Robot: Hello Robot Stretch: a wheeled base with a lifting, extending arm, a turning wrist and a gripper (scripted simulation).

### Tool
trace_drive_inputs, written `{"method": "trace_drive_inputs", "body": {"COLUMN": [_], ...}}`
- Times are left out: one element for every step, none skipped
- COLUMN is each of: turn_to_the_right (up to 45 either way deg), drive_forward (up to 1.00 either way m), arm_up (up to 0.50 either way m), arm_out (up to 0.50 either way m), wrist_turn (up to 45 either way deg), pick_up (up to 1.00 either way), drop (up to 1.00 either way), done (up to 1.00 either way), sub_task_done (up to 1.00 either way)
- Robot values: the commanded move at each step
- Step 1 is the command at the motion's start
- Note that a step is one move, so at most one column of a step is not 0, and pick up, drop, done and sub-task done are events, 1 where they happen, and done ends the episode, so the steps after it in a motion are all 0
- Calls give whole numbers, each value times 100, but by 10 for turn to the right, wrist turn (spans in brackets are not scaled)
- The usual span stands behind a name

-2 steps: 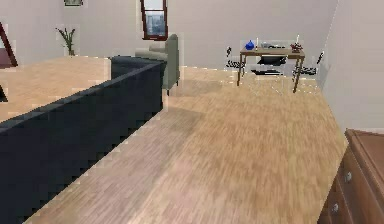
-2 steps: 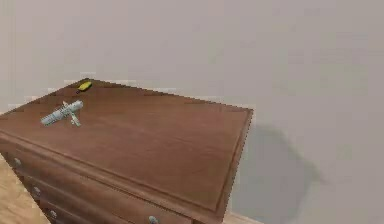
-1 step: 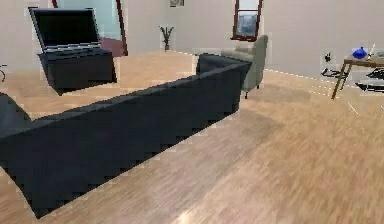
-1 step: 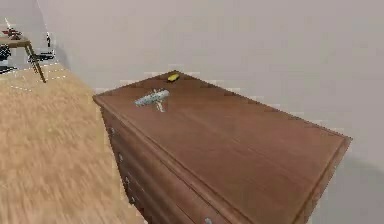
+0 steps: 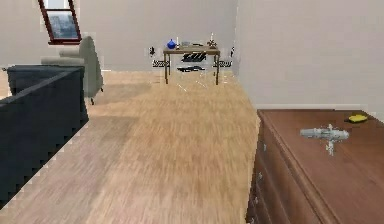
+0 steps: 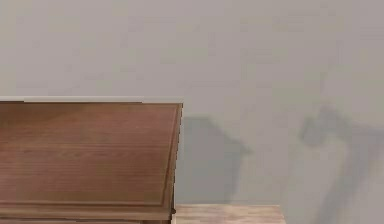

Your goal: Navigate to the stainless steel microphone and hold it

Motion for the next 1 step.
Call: {"method": "trace_drive_inputs", "body": {"turn_to_the_right": [30], "drive_forward": [0], "arm_up": [0], "arm_out": [0], "wrist_turn": [0], "pick_up": [0], "drop": [0], "done": [0], "sub_task_done": [0]}}
